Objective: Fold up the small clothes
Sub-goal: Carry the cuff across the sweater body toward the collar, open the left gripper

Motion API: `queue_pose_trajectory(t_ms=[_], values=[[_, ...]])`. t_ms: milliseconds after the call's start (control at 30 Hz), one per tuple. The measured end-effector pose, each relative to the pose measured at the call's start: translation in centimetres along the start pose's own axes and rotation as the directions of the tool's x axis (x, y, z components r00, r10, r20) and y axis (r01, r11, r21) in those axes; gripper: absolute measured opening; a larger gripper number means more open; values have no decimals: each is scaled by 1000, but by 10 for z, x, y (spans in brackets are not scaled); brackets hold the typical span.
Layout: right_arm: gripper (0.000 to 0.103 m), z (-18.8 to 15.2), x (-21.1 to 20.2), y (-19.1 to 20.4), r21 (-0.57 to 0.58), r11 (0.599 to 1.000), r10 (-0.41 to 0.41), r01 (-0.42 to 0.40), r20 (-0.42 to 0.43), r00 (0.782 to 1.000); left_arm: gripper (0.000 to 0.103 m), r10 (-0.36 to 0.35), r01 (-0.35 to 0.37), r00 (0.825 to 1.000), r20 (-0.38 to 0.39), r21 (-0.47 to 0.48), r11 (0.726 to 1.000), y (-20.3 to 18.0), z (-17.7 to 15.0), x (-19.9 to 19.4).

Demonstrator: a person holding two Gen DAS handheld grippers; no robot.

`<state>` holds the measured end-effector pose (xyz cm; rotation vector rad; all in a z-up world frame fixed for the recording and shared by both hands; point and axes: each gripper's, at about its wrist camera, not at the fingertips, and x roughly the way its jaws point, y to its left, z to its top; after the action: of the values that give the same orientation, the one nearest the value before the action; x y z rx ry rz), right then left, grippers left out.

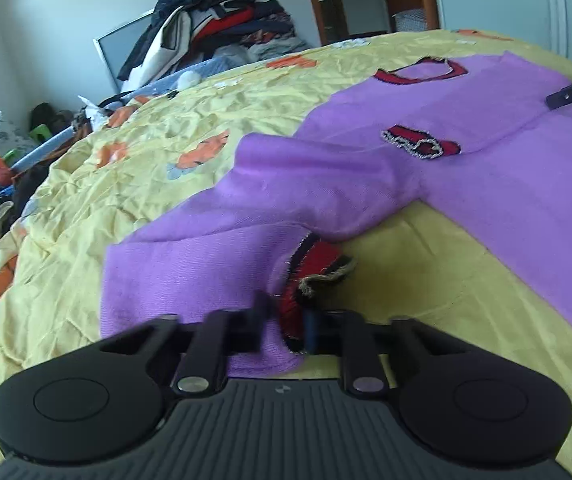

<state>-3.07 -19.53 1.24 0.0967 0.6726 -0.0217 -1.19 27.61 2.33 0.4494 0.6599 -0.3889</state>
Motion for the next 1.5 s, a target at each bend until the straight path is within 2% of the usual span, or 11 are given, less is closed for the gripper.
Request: queue_pose_trajectory(t_ms=[167, 233, 300, 433, 600, 667, 700, 800, 1067, 1233, 1500], values=[[103, 0, 1, 2, -3, 1000, -6, 6, -1, 1000, 10, 48, -45, 998, 32, -85, 995, 5, 1, -14], [103, -1, 1, 2, 1, 1000, -4, 4, 1, 1000, 10, 54, -46, 997, 51, -161, 986, 11, 3, -25], [103, -1, 1, 2, -2, 1000, -6, 6, -1, 1000, 10, 54, -34, 996, 68, -266, 963, 23, 6, -37], [103, -1, 2, 4, -21, 1000, -17, 17, -8, 1000, 9, 20, 38, 994, 107, -514, 857, 53, 24, -59], [103, 0, 1, 2, -14, 1000, -7, 7, -6, 1000, 9, -65, 139, 989, 131, -699, 702, 68, 71, -65], [103, -1, 0, 1, -9, 1000, -3, 3, -3, 1000, 9, -91, 157, 987, 130, -727, 668, 61, 94, -57], [103, -1, 0, 1, -8, 1000, -1, 1, -4, 1000, 9, -96, 153, 988, 120, -732, 664, 55, 105, -51], [103, 0, 0, 1, -10, 1000, -4, 4, -11, 1000, 8, -77, 110, 994, 79, -705, 701, 21, 144, -27], [103, -3, -12, -2, -18, 999, -31, 30, -57, 998, 8, -84, 42, 996, -29, -679, 733, -102, 216, 61], [103, -6, -24, -20, -9, 999, -35, 35, -73, 997, 8, -34, -30, 995, -90, -622, 783, -176, 244, 99], [103, -8, -34, -49, 28, 998, -46, 49, -79, 996, 8, -60, -35, 988, -142, -583, 812, -251, 266, 129]])
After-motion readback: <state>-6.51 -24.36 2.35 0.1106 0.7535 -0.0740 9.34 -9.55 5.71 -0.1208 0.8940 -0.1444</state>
